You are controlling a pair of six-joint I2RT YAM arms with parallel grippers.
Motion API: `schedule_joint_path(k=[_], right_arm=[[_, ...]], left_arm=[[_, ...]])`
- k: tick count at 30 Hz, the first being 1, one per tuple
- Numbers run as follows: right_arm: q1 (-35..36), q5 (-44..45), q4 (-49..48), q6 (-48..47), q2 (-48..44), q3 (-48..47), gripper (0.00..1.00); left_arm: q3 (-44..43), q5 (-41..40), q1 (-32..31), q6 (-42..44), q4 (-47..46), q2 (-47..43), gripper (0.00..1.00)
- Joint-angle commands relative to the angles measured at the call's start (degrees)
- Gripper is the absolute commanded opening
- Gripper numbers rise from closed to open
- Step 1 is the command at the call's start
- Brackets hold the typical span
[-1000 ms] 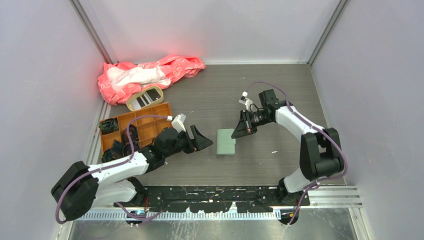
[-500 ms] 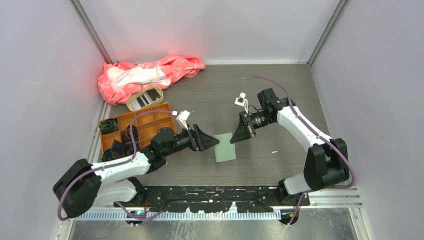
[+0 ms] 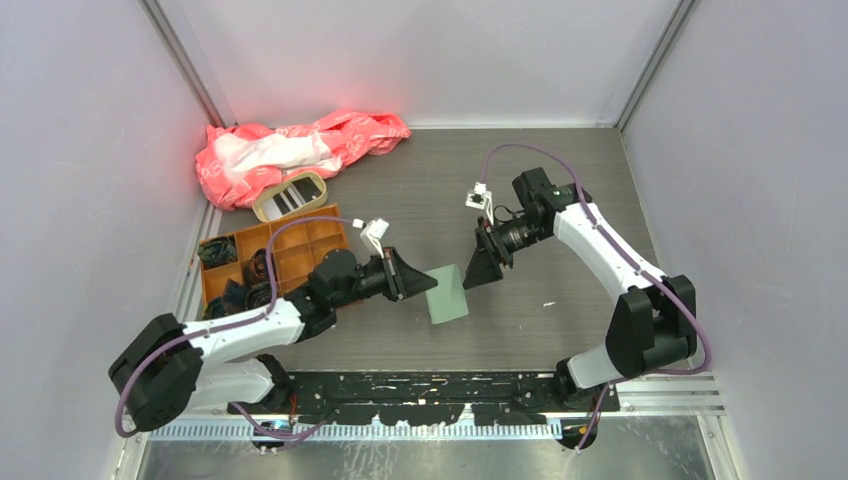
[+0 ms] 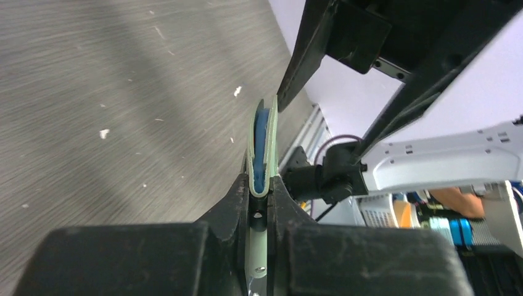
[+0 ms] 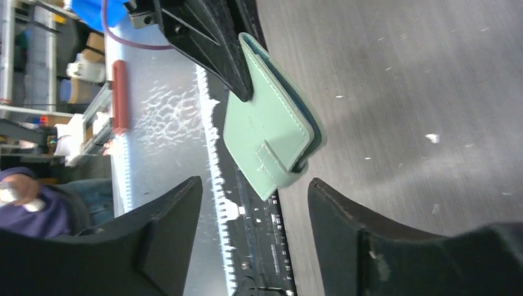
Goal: Put the credit cards into the card holder
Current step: Open the card holder at the center of the board.
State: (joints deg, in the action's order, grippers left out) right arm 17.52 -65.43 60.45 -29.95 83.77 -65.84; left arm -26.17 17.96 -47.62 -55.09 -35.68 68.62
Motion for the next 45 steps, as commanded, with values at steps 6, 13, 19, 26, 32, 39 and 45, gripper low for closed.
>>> schedule_joint_path(k=[6, 13, 19, 26, 32, 39, 45], right_arm=[[0.37, 7.84, 3.26, -10.85, -2.28, -9.86, 0.99], [2.95, 5.05, 5.0, -11.17, -1.88, -13.15, 1.0], [3.25, 5.54, 6.2, -13.7, -2.5, -13.51, 1.0], [7.67, 24.8, 9.82, -27.38, 0.39, -21.82, 0.99], [11.47, 27.1, 6.86, -35.36, -3.01, -23.74, 0.99], [19.08, 28.96, -3.6, -28.28, -6.78, -16.16, 1.0], [21.21, 32.31, -9.66, -22.96, -6.05, -14.05, 0.99]], left_arm=[[-8.6, -13.72, -0.04, 9.27, 21.62, -15.81, 0.0], [-15.53, -18.34, 7.28, -26.35, 42.27, -14.62, 0.0], [-16.95, -15.06, 8.03, -45.85, 48.63, -11.89, 0.0], [-18.99, -13.11, 8.04, -56.29, 52.25, -9.03, 0.0], [-17.59, -10.71, 8.05, -63.79, 47.76, -6.42, 0.0], [-16.96, -13.37, 8.04, -66.53, 45.66, -7.92, 0.0], [-15.98, -12.86, 7.98, -67.4, 43.2, -8.07, 0.0]])
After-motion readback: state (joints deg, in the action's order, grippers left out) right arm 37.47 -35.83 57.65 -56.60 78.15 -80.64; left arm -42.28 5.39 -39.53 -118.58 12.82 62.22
